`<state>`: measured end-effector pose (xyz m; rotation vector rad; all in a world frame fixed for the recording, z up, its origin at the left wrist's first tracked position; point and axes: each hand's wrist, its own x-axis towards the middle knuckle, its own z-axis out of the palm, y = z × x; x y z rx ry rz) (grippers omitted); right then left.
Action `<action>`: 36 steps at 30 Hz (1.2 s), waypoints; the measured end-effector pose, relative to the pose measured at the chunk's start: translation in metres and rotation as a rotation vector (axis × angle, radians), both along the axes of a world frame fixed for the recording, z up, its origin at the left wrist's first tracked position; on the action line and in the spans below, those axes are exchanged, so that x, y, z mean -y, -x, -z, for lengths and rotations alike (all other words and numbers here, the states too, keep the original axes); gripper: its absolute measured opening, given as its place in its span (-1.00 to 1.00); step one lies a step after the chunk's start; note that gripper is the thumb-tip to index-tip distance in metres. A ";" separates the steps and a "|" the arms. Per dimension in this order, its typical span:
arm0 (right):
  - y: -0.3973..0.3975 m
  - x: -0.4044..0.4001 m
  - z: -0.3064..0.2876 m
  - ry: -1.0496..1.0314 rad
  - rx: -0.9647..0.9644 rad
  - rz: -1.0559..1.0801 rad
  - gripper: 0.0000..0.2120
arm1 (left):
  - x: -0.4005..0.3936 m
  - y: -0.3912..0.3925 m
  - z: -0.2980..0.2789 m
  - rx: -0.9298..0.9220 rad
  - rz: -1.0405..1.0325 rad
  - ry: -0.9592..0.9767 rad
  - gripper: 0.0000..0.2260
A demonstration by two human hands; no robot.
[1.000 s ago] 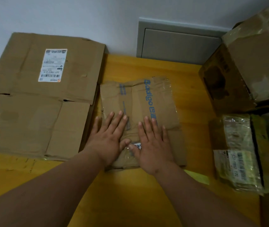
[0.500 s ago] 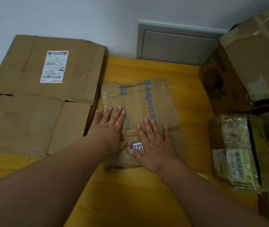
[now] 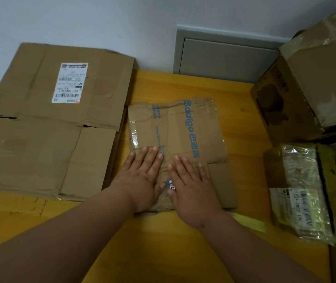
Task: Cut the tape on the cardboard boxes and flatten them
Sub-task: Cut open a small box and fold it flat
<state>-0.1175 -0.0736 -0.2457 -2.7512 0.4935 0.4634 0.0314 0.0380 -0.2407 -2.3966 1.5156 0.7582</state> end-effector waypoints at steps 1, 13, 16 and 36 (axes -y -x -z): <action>-0.001 0.001 0.000 -0.010 0.004 0.004 -0.41 | 0.004 0.002 -0.002 -0.004 -0.042 0.034 -0.39; -0.032 0.066 0.000 0.084 -0.008 -0.016 -0.28 | 0.022 0.015 -0.002 0.047 -0.239 0.106 -0.33; -0.031 0.066 0.011 0.086 -0.049 -0.017 -0.27 | 0.054 0.003 -0.022 0.122 -0.284 0.260 -0.35; -0.114 0.113 0.021 0.183 0.090 0.018 -0.37 | 0.082 -0.045 -0.002 -0.004 -0.331 0.198 -0.39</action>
